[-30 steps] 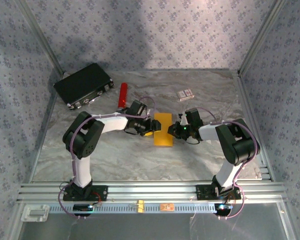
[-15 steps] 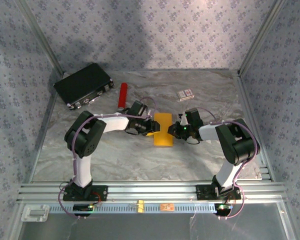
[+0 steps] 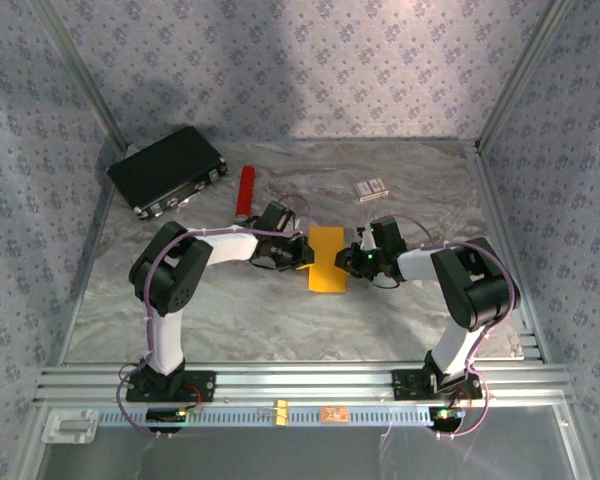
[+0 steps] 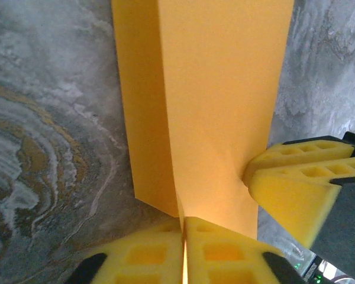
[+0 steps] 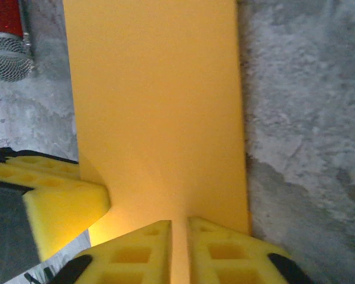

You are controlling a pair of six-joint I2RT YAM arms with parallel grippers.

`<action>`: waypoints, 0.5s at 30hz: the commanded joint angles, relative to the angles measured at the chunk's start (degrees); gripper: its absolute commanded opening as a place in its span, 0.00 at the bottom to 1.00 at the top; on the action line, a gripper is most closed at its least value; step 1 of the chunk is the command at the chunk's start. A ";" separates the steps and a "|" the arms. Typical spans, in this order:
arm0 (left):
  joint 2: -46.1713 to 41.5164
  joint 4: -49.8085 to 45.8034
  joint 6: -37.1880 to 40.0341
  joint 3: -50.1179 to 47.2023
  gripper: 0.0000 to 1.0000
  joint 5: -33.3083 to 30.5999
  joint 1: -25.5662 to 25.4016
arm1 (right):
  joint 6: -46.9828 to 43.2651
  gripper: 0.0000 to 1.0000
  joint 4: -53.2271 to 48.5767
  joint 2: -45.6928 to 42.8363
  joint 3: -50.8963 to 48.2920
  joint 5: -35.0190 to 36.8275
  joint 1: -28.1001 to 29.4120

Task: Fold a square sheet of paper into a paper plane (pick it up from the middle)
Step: Third fold the triangle at the center of the table.

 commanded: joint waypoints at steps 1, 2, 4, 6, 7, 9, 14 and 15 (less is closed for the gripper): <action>-2.85 -0.12 -0.73 -0.22 0.03 -0.61 -0.27 | -0.44 0.23 -1.84 -1.87 -2.18 1.84 0.06; -3.58 -0.14 -1.12 -0.52 0.03 -0.76 -0.27 | -0.94 0.26 -1.85 -4.24 -2.80 3.25 0.34; -4.86 -0.62 -1.84 -0.89 0.03 -1.02 -0.27 | -3.42 0.34 -4.57 -8.87 -2.79 6.57 1.20; -5.86 -1.94 -2.62 -0.89 0.03 -1.44 -0.34 | -6.55 0.40 -9.02 -13.75 -1.93 10.17 2.49; -6.38 -2.34 -2.81 -0.96 0.03 -1.31 -0.42 | -10.27 0.42 -11.46 -16.12 -1.27 12.21 3.45; -7.20 -2.85 -3.13 -1.15 0.03 -1.19 -0.70 | -16.00 0.43 -15.40 -19.73 -0.36 15.14 5.51; -7.94 -3.63 -3.66 -1.30 0.03 -1.13 -1.09 | -29.91 0.46 -14.81 -27.17 -3.49 24.60 13.87; -7.99 -3.54 -3.88 -1.38 0.03 -1.18 -1.04 | -32.61 0.47 -12.69 -28.38 -5.12 26.16 15.44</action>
